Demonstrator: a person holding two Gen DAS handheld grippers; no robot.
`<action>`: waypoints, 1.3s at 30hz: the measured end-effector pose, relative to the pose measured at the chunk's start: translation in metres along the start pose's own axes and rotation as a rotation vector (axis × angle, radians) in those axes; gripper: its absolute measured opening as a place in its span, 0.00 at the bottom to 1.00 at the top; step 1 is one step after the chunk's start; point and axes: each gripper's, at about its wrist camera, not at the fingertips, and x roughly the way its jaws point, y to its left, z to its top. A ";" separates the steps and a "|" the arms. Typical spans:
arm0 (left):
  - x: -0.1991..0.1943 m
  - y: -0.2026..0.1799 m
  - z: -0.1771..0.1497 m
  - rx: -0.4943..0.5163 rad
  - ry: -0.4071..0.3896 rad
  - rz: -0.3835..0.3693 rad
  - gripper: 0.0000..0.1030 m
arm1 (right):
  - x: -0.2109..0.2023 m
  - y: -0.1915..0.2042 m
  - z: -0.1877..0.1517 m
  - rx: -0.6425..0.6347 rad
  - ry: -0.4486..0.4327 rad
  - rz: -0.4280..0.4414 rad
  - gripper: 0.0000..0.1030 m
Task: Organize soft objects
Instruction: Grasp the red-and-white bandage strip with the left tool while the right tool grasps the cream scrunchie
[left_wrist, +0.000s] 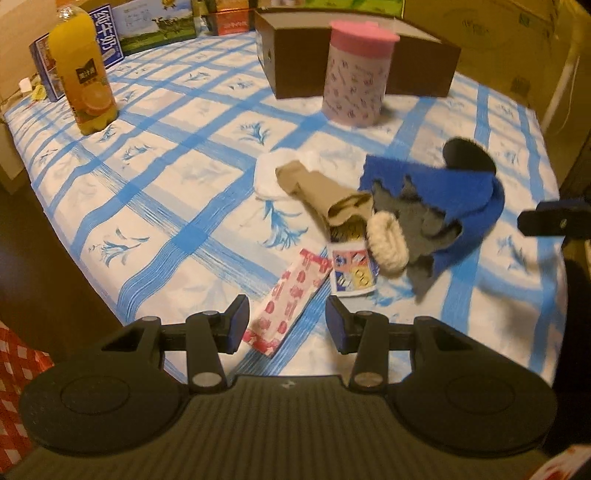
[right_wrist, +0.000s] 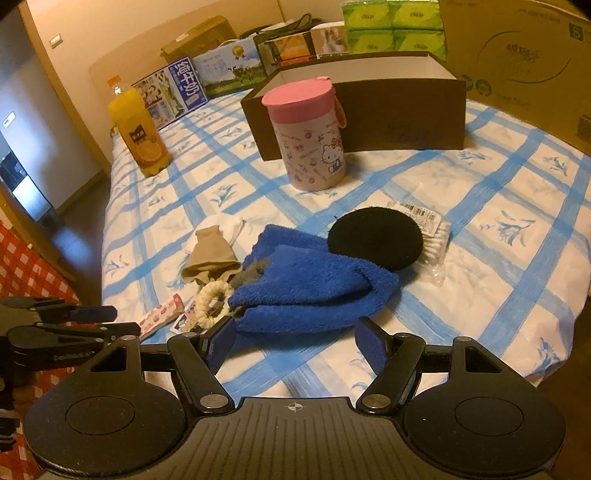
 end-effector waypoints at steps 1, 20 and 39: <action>0.003 0.001 0.000 0.010 0.004 0.004 0.41 | 0.001 0.001 0.000 -0.003 0.003 0.002 0.70; 0.039 0.003 0.001 0.061 0.028 -0.037 0.32 | 0.019 0.016 -0.002 -0.037 0.027 0.030 0.70; 0.039 0.019 -0.004 -0.096 0.013 0.060 0.39 | 0.046 0.060 0.016 -0.218 -0.032 0.093 0.69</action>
